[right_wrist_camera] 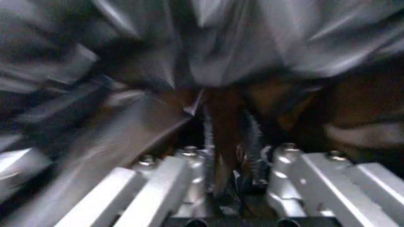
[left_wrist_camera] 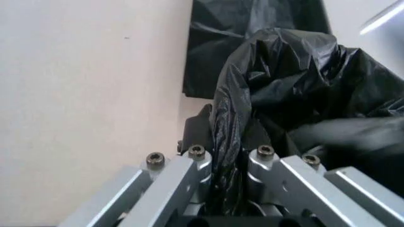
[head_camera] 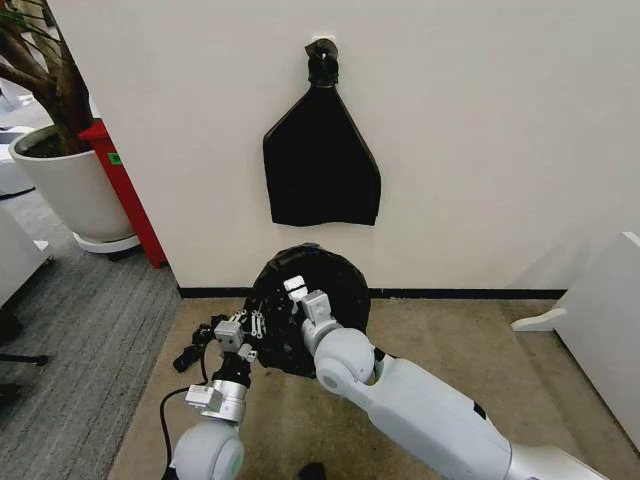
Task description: Place the garbage bag over the trash bin.
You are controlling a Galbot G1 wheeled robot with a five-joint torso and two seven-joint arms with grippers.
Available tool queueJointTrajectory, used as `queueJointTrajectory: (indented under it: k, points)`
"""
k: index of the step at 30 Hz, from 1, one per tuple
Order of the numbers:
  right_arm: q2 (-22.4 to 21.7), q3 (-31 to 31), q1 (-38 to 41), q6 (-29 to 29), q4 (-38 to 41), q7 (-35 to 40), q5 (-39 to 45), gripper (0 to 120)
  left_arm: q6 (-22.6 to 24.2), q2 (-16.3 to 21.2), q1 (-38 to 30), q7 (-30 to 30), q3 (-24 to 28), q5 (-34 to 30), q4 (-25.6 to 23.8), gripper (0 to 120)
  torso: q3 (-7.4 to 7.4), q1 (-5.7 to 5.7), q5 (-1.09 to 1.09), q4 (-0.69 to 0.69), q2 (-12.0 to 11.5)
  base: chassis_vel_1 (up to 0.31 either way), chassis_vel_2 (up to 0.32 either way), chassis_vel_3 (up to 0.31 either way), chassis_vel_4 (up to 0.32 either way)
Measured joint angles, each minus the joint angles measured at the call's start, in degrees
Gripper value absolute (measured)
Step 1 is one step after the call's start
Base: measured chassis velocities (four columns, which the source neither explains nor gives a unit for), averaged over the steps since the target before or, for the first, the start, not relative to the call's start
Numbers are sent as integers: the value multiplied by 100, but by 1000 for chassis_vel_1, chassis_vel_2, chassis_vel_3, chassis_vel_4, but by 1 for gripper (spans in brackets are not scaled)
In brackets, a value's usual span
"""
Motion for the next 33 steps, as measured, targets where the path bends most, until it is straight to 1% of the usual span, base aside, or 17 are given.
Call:
queueJointTrajectory:
  k: [3, 4, 10, 11, 12, 14, 15, 17, 18, 19, 20, 23, 25, 26, 29, 32, 33]
  points:
    - [-201, 33, -86, -94, 376, 0, 4, 28, 19, -4, -36, -36, -5, -47, 53, 5, 0, 0, 0, 0, 0, 0, 0, 0, 0]
    - [-201, 33, -86, -94, 376, 0, 4, 28, 19, -4, -36, -36, -5, -47, 53, 5, 0, 0, 0, 0, 0, 0, 0, 0, 0]
    - [-594, 317, -382, -245, 1128, -29, 9, 54, 140, -76, -89, -168, 16, -242, 117, 5, 0, 0, 0, 0, 0, 0, 0, 0, 0]
    - [-629, 372, -418, -251, 1204, -44, 7, 57, 160, -76, -88, -189, 19, -284, 117, 5, 0, 0, 1, 0, 0, 0, 0, 0, 0]
    - [-629, 372, -418, -251, 1204, -44, 7, 57, 160, -76, -88, -189, 19, -284, 117, 5, 0, 0, 1, 0, 0, 0, 0, 0, 0]
    - [-733, 591, -558, -260, 1455, -93, 0, 66, 221, -78, -74, -266, 29, -428, 102, 5, 0, 0, 1, -1, 0, 0, 0, 0, 0]
    - [-790, 772, -674, -260, 1645, -140, -6, 72, 275, -81, -57, -335, 38, -559, 80, 5, 0, 0, 0, -1, 0, 0, 0, 0, 0]
    - [-835, 938, -778, -265, 1806, -185, -13, 77, 310, -87, -47, -393, 47, -667, 61, 5, 0, 0, 1, -1, 0, 0, 0, 0, 0]
    - [-880, 1129, -899, -266, 1995, -220, -23, 84, 361, -92, -39, -458, 59, -780, 37, 5, 0, 0, 1, 0, 0, 0, 0, 0, 0]
    - [-880, 1129, -899, -266, 1995, -220, -23, 84, 361, -92, -39, -458, 59, -780, 37, 5, 0, 0, 1, 0, 0, 0, 0, 0, 0]
    - [-924, 1288, -1007, -266, 2148, -252, -27, 88, 414, -100, -36, -525, 72, -891, 5, 5, 0, 0, 0, 0, 0, 0, 0, 0, 0]
    - [-1087, 1724, -1306, -260, 2507, -326, -16, 98, 531, -111, -36, -660, 93, -1099, -79, 5, 0, 0, 1, -1, 0, 0, 0, 0, 0]
    - [-1213, 2004, -1503, -241, 2704, -352, 23, 100, 583, -112, -36, -728, 105, -1204, -127, 5, 0, 0, 1, -1, 0, 0, 0, 0, 0]
    - [-1213, 2004, -1503, -241, 2704, -352, 23, 100, 583, -112, -36, -728, 105, -1204, -127, 5, 0, 0, 1, -1, 0, 0, 0, 0, 0]
    - [-1408, 2470, -1858, -180, 2965, -380, 61, 100, 672, -124, -23, -876, 120, -1433, -212, 5, 0, 0, 1, -1, 0, 0, 0, 0, 0]
    - [-1495, 2943, -2248, -122, 3140, -443, 121, 100, 754, -164, -9, -1021, 129, -1704, -314, 5, 0, 0, 1, 0, 0, 0, 0, 0, 0]
    - [-1495, 2943, -2248, -122, 3140, -443, 121, 100, 754, -164, -9, -1021, 129, -1704, -314, 5, 0, 0, 1, 0, 0, 0, 0, 0, 0]
